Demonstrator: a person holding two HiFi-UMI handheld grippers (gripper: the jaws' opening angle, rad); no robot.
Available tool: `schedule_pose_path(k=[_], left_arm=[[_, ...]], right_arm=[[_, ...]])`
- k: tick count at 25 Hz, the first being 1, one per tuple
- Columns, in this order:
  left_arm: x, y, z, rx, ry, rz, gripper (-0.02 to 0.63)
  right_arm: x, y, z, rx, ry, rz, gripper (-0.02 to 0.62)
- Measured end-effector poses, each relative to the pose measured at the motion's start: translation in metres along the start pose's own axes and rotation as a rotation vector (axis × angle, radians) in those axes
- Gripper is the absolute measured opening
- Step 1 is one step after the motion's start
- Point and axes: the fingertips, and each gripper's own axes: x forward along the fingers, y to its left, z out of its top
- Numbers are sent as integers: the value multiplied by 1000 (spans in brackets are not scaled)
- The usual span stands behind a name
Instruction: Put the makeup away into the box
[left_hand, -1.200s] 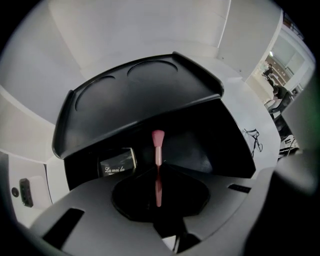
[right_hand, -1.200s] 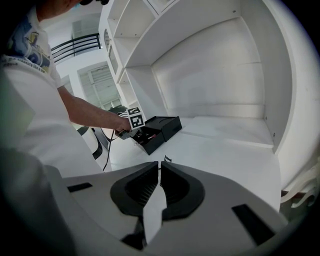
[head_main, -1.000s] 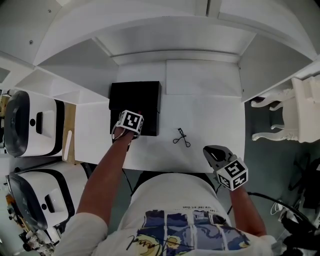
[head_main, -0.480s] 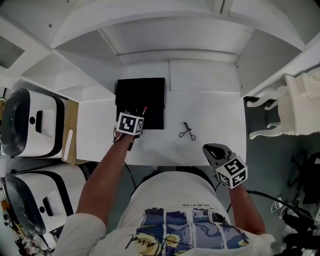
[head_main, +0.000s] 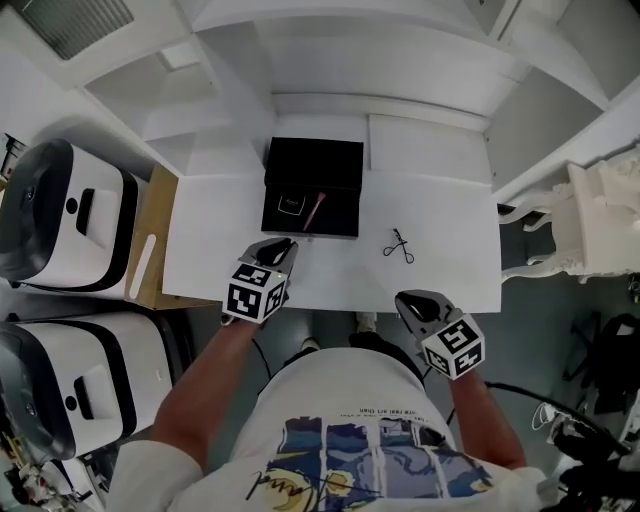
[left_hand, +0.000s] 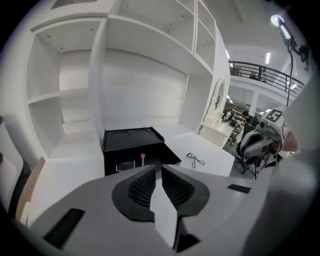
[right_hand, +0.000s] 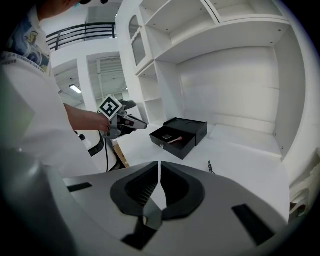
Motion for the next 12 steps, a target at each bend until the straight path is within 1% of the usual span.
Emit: schedule_pose_path(k=[2,7,12], left_arm=[[-23,-7,-9,-5,-36,-11,40],[-74,-29,-26,19,-116,-53,15],[-106,-59,-49,23,-145,-113,14]], right_arm=[[1,18,0,-8,0,0,35],[-1,65,-13,-21,6,-8,35],[-8,100,-29,-8,13,-28,35]])
